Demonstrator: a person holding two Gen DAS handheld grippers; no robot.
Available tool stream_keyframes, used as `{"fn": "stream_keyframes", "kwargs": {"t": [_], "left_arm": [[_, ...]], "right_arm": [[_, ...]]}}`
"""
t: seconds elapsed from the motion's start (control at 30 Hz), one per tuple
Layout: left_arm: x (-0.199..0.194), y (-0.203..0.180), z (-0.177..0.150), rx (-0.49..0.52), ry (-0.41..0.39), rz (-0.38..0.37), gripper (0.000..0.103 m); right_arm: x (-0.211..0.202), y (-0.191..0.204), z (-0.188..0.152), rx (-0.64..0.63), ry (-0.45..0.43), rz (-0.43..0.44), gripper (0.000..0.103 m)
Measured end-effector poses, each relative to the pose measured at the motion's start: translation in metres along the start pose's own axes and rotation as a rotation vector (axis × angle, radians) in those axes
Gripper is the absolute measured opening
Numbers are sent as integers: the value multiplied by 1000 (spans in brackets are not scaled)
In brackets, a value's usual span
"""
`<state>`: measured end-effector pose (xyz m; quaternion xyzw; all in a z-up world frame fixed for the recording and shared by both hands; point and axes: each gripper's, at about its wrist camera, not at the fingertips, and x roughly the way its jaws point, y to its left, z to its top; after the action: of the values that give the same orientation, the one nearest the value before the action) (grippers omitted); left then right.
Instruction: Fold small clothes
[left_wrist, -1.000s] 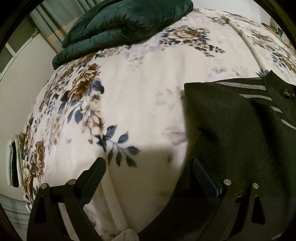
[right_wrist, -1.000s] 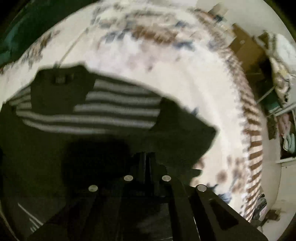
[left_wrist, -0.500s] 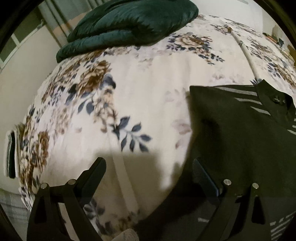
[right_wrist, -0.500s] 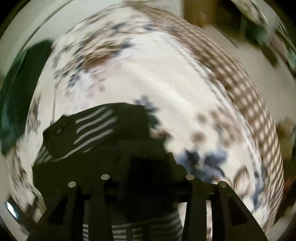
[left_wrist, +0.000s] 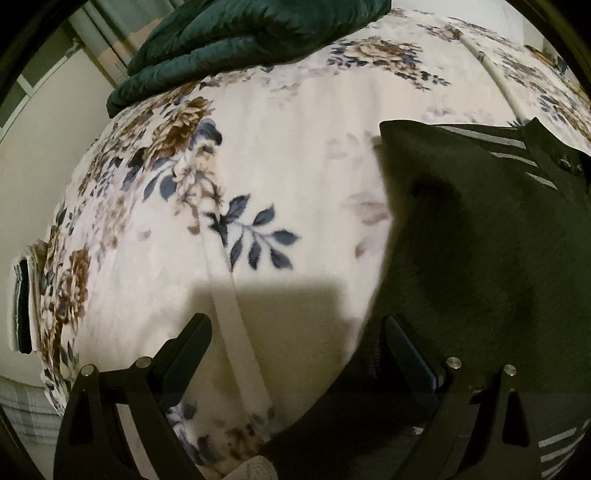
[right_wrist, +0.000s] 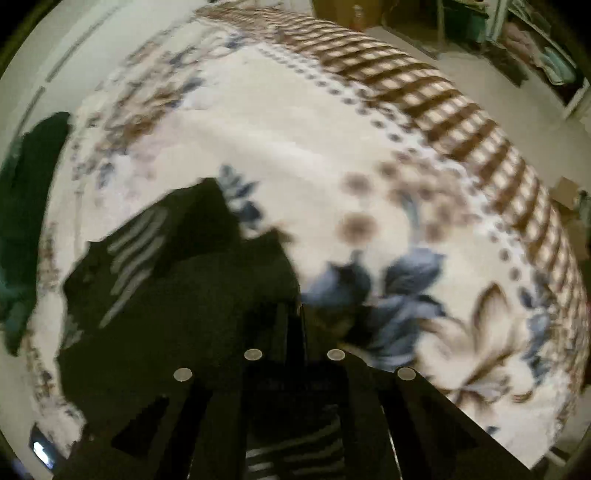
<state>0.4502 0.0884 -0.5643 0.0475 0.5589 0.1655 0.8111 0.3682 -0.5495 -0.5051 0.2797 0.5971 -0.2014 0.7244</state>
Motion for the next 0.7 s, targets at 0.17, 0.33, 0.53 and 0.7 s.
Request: {"fn": "stream_keyframes", "kwargs": {"t": [0.17, 0.33, 0.53, 0.7], "left_arm": [[-32, 8, 0, -33, -45, -37, 96], [-86, -2, -27, -17, -68, -111, 96], [-159, -61, -113, 92, -11, -184, 96], [-195, -126, -217, 154, 141, -161, 96]], "right_arm": [[-14, -12, -3, 9, 74, 58, 41], [-65, -34, -30, -39, 66, 79, 65], [-99, -92, -71, -147, 130, 77, 66], [-84, -136, -111, -312, 304, 159, 66]]}}
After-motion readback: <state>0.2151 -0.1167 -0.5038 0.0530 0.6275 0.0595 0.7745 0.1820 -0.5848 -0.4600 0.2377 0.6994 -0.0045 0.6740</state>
